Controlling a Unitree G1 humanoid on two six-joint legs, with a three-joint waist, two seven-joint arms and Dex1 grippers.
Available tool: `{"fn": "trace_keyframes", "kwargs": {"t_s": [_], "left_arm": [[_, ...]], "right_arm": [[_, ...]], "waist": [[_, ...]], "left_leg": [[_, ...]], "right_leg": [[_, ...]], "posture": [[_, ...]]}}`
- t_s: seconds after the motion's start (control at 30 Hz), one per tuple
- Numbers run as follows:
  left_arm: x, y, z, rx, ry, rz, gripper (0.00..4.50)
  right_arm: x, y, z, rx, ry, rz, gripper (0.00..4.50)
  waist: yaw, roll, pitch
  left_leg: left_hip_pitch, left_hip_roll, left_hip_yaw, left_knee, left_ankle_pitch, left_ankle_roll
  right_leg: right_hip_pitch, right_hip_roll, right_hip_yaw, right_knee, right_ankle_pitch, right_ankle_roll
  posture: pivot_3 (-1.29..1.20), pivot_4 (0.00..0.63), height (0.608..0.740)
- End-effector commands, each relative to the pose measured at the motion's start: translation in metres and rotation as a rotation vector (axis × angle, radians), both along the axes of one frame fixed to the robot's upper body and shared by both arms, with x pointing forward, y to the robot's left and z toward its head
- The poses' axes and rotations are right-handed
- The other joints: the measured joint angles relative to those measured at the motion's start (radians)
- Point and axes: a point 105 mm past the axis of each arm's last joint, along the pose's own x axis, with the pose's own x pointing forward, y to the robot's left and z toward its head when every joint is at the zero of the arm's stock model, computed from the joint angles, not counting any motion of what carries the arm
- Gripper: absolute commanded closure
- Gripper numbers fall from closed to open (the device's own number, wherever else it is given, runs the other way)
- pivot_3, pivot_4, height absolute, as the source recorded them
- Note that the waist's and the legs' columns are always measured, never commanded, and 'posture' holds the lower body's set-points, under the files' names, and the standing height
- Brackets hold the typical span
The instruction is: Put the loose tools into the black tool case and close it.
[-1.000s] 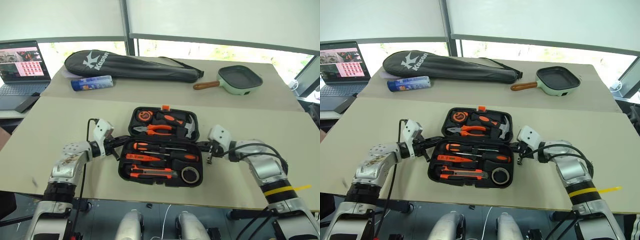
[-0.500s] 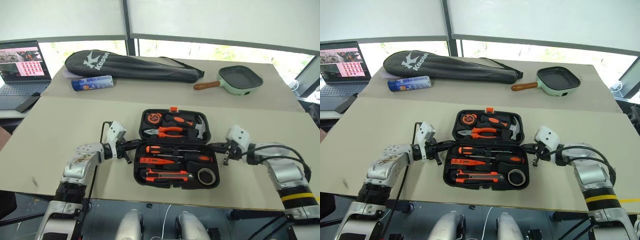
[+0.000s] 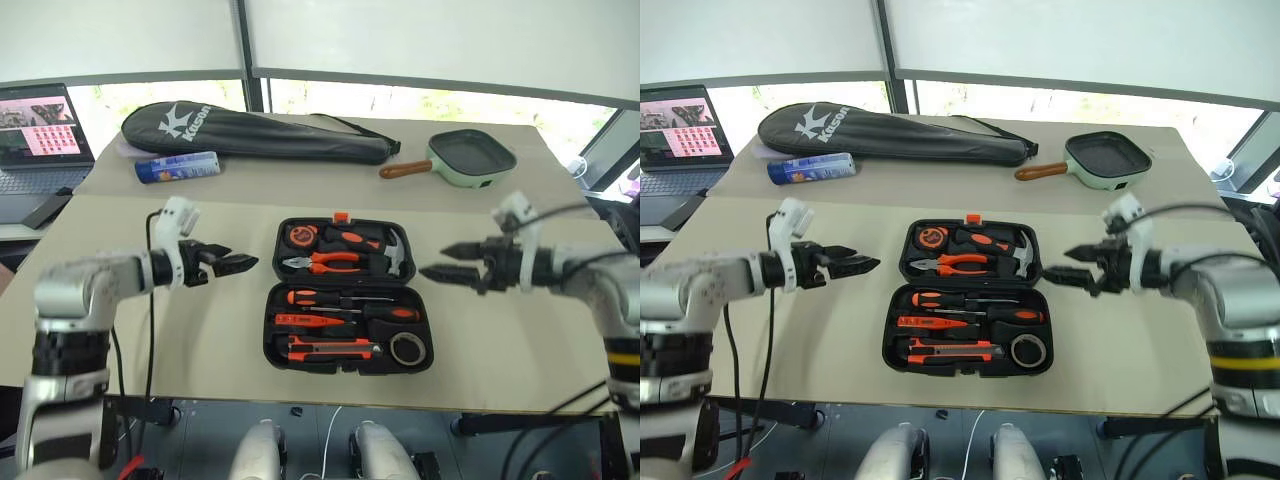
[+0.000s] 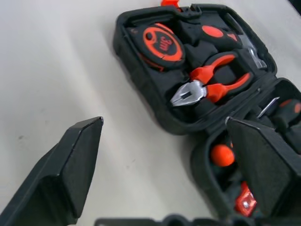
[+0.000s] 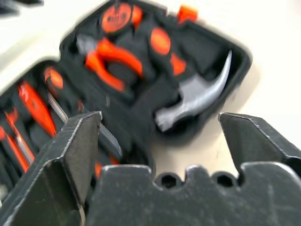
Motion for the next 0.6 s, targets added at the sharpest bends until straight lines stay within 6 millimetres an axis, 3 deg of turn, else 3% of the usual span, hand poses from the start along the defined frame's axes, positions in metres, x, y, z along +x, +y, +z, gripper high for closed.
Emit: {"fn": "trace_keyframes", "kwargs": {"t_s": [0.03, 0.17, 0.47, 0.6], "left_arm": [[0.015, -0.013, -0.004, -0.014, 0.037, 0.058, 0.0], [0.029, -0.017, -0.016, 0.037, 0.065, 0.126, 0.0], [0.039, -0.027, -0.028, 0.029, 0.129, 0.127, 0.0], [0.04, -0.029, -0.03, 0.026, 0.131, 0.124, 0.0]], "right_arm": [[0.011, -0.005, -0.017, -0.073, 0.133, -0.105, 0.01], [0.024, -0.002, -0.025, -0.096, 0.185, -0.171, 0.01], [0.039, 0.001, -0.041, -0.107, 0.259, -0.25, 0.01], [0.037, 0.007, -0.048, -0.103, 0.292, -0.236, 1.12]], "waist": [[0.002, 0.0, 0.0], [0.0, 0.0, 0.0], [0.001, 0.0, 0.0], [0.001, 0.0, 0.0]], "left_leg": [[-0.001, 0.0, 0.0, 0.0, 0.0, 0.0], [-0.007, -0.001, 0.001, 0.002, 0.0, 0.0], [-0.007, -0.001, 0.001, 0.001, 0.0, 0.0], [-0.007, -0.002, 0.001, 0.001, 0.0, 0.0]], "right_leg": [[-0.001, 0.0, 0.0, 0.0, 0.0, 0.0], [-0.005, -0.001, 0.0, 0.001, 0.0, 0.0], [-0.005, -0.001, 0.0, 0.001, 0.0, 0.0], [-0.005, -0.002, -0.001, 0.001, 0.0, 0.0]], "posture": [[0.0, 0.15, 0.74], [0.0, 0.15, 0.74], [0.0, 0.15, 0.74], [0.0, 0.15, 0.74]]}}
